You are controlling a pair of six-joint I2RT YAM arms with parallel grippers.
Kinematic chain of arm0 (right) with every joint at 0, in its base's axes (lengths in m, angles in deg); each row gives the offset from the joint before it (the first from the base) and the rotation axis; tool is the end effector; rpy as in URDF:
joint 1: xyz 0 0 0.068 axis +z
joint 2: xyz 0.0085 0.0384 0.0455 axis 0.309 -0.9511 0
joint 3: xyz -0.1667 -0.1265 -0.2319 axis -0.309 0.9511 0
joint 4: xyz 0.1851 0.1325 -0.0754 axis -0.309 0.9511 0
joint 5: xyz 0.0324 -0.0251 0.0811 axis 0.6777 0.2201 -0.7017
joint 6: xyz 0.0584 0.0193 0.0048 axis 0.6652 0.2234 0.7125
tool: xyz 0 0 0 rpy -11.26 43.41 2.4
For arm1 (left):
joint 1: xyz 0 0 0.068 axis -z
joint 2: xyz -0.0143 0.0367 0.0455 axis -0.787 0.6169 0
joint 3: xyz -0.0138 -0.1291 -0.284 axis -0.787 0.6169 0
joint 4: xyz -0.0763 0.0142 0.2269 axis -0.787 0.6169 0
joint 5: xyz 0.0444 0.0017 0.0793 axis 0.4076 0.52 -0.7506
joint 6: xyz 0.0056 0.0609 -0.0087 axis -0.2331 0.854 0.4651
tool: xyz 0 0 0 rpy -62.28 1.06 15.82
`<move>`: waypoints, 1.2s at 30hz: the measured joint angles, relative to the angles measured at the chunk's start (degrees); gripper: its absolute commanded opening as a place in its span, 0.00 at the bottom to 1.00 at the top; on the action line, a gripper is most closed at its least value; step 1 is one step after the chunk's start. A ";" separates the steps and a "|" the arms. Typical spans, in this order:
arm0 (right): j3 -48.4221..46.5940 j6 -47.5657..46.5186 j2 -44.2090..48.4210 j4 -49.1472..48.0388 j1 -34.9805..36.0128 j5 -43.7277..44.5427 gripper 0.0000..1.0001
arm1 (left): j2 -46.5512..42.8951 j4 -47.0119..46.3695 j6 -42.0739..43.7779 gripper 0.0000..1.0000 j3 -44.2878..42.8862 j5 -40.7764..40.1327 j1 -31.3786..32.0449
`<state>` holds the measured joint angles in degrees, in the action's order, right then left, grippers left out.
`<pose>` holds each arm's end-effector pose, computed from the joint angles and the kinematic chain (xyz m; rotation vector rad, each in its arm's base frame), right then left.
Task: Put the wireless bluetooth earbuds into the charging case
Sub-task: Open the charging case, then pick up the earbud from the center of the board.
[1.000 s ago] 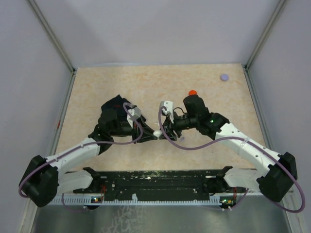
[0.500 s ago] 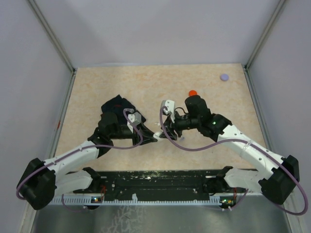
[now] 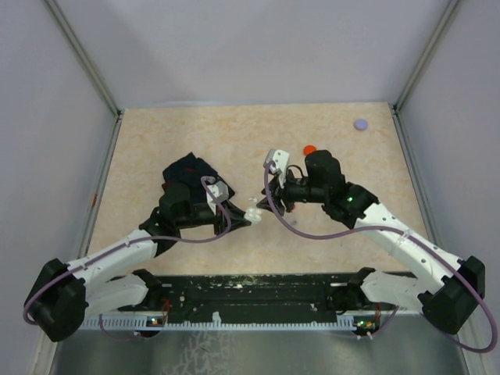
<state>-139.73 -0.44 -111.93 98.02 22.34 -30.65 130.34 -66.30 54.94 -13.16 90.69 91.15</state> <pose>0.1439 0.1537 0.3702 -1.2023 1.6490 0.8585 0.1326 -0.1512 0.2920 1.1400 1.4486 -1.1970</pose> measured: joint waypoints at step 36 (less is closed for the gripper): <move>-0.72 14.53 -31.82 1.86 -1.49 33.88 0.38 | -8.20 -6.23 -1.88 0.00 13.38 -28.85 -0.39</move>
<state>-140.45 14.09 -143.75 99.88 20.85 3.23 122.15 -72.53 53.06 0.21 61.84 90.76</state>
